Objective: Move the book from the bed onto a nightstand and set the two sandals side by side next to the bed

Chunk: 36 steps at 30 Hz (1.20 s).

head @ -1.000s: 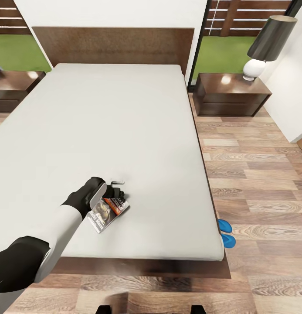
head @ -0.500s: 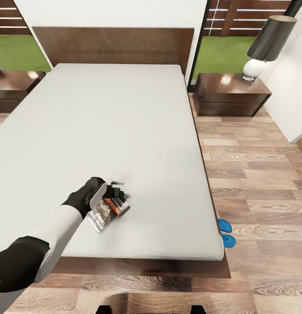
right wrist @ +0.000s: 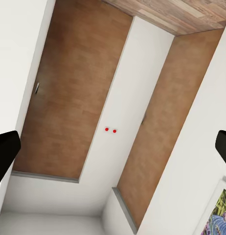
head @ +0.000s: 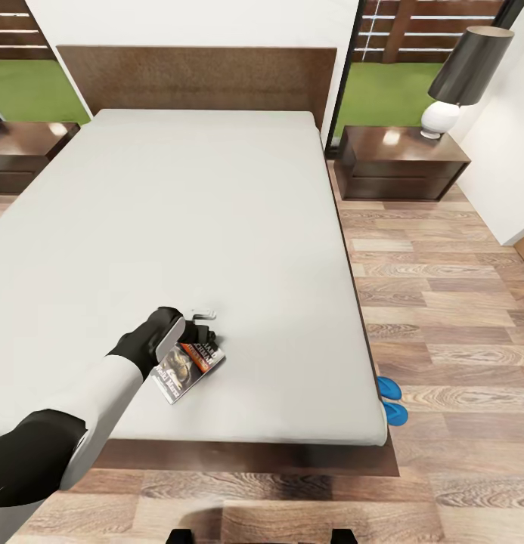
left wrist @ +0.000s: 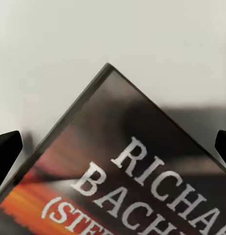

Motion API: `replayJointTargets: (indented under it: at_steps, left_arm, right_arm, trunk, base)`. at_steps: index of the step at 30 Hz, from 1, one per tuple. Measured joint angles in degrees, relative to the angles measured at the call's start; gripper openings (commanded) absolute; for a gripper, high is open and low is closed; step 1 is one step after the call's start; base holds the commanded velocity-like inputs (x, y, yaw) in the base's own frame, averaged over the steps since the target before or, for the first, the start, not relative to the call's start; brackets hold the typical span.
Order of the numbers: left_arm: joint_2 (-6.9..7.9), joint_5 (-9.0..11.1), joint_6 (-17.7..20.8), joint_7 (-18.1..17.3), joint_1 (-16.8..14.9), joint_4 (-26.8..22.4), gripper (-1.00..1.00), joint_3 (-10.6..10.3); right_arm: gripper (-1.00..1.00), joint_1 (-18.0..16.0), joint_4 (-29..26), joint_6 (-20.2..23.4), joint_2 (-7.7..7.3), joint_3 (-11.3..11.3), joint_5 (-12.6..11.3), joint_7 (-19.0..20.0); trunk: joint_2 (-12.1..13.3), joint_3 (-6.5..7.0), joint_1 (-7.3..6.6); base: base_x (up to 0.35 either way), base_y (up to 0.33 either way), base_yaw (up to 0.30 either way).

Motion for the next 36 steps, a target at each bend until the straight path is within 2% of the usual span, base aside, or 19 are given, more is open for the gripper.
replayJointTargets:
  at_steps: [36]
  left_arm:
    - [0.08, -0.01, 0.02, 0.01, 0.00, 0.00, 1.00, -0.08]
  right_arm:
    - [1.00, 0.00, -0.08, 0.00, 0.15, 0.01, 0.04, 0.05]
  trunk:
    - [0.00, 0.00, 0.00]
  base:
    - [-0.021, 0.000, 0.000]
